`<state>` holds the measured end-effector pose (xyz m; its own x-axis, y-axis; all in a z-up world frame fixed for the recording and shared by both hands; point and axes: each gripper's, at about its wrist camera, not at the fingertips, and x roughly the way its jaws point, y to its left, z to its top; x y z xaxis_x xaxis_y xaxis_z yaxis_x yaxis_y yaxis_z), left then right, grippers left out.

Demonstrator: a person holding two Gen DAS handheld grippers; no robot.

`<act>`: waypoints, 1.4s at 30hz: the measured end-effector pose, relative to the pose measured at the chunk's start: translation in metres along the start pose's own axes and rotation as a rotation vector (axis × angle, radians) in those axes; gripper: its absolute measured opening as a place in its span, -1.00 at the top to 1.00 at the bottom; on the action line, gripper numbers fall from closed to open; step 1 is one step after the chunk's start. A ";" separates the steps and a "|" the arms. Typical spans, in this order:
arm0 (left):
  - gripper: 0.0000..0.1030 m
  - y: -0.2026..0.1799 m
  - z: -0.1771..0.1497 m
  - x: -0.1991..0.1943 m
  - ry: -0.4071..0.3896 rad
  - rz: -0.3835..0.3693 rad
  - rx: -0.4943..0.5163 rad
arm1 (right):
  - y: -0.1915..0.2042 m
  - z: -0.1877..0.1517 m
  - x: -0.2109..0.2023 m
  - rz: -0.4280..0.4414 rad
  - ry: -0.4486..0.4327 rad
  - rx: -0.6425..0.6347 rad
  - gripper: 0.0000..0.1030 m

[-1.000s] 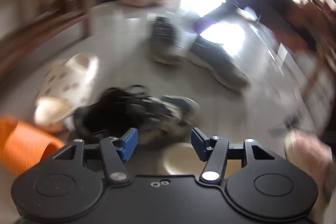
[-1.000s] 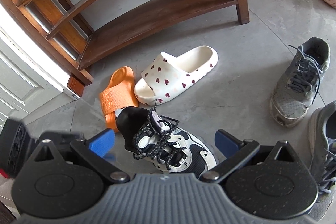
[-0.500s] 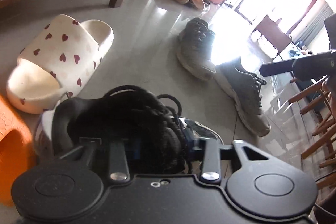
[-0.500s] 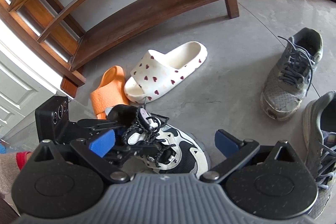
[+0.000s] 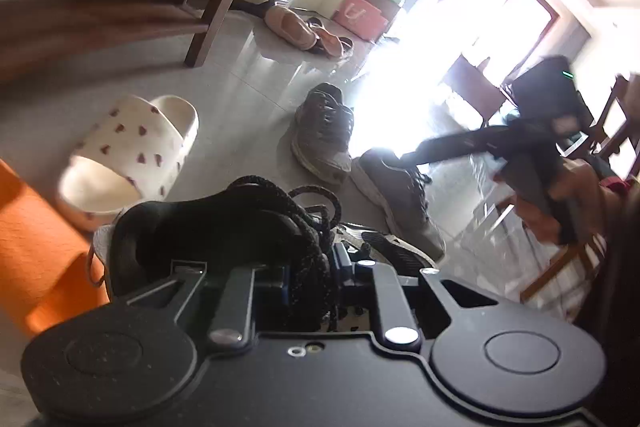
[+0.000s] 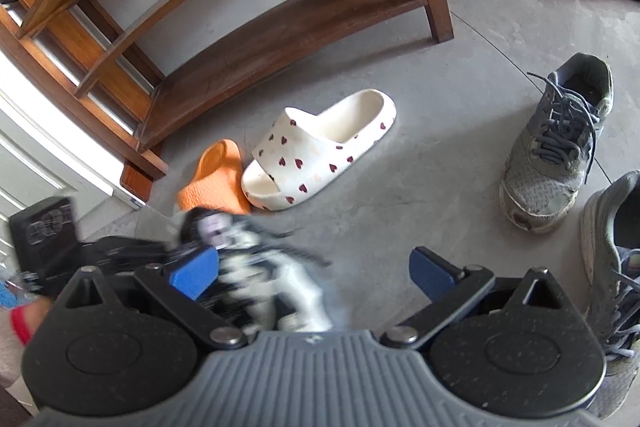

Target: Organize scattered shoes

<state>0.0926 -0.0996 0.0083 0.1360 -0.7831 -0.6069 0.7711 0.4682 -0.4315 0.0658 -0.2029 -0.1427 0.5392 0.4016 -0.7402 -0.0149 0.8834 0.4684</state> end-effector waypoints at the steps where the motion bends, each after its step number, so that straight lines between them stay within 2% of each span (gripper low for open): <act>1: 0.68 -0.005 -0.006 -0.015 0.026 0.008 0.022 | 0.007 -0.002 0.005 0.010 0.011 -0.013 -0.99; 4: 0.69 -0.020 -0.032 -0.058 0.126 0.046 0.077 | 0.027 -0.006 0.019 0.041 0.043 -0.052 -0.99; 8: 0.68 -0.024 -0.070 -0.078 0.247 0.093 0.111 | 0.053 -0.013 0.037 0.082 0.087 -0.105 -0.99; 11: 0.73 -0.031 -0.102 -0.089 0.300 0.068 0.154 | 0.073 -0.017 0.051 0.113 0.119 -0.144 -0.99; 13: 0.73 -0.034 -0.109 -0.091 0.293 0.042 0.139 | 0.087 -0.020 0.061 0.133 0.141 -0.170 -0.99; 16: 0.73 -0.042 -0.118 -0.090 0.330 0.106 0.211 | 0.108 -0.026 0.075 0.164 0.175 -0.215 -0.99; 18: 0.68 -0.044 -0.123 -0.100 0.289 0.142 0.185 | 0.136 -0.042 0.083 0.199 0.222 -0.363 -0.99; 19: 0.68 -0.042 -0.122 -0.104 0.264 0.159 0.164 | 0.145 -0.048 0.085 0.216 0.232 -0.417 -0.99; 20: 0.59 -0.039 -0.120 -0.108 0.238 0.174 0.145 | 0.150 -0.051 0.087 0.220 0.233 -0.454 -0.99; 23: 0.46 -0.027 -0.108 -0.118 0.088 0.276 0.069 | 0.166 -0.060 0.091 0.234 0.234 -0.565 -0.99; 25: 0.44 -0.008 -0.092 -0.117 -0.032 0.381 0.009 | 0.164 -0.056 0.093 0.218 0.220 -0.568 -0.99; 27: 0.34 0.009 -0.076 -0.106 -0.081 0.469 -0.015 | 0.159 -0.049 0.093 0.196 0.200 -0.558 -0.99; 29: 0.26 0.024 -0.062 -0.095 -0.092 0.497 -0.022 | 0.151 -0.045 0.090 0.184 0.195 -0.528 -0.99; 33: 0.18 0.067 -0.025 -0.059 -0.075 0.496 -0.034 | 0.135 -0.038 0.083 0.159 0.186 -0.469 -0.99; 35: 0.00 0.090 -0.012 -0.042 -0.031 0.457 0.000 | 0.127 -0.034 0.079 0.147 0.181 -0.440 -0.99; 42: -0.02 0.128 -0.005 -0.004 0.097 0.436 0.175 | 0.101 -0.028 0.073 0.094 0.189 -0.370 -0.99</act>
<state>0.1881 -0.0347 -0.0478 0.4180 -0.4836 -0.7691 0.7494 0.6620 -0.0090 0.0798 -0.0778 -0.1628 0.3581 0.4917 -0.7938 -0.3763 0.8540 0.3592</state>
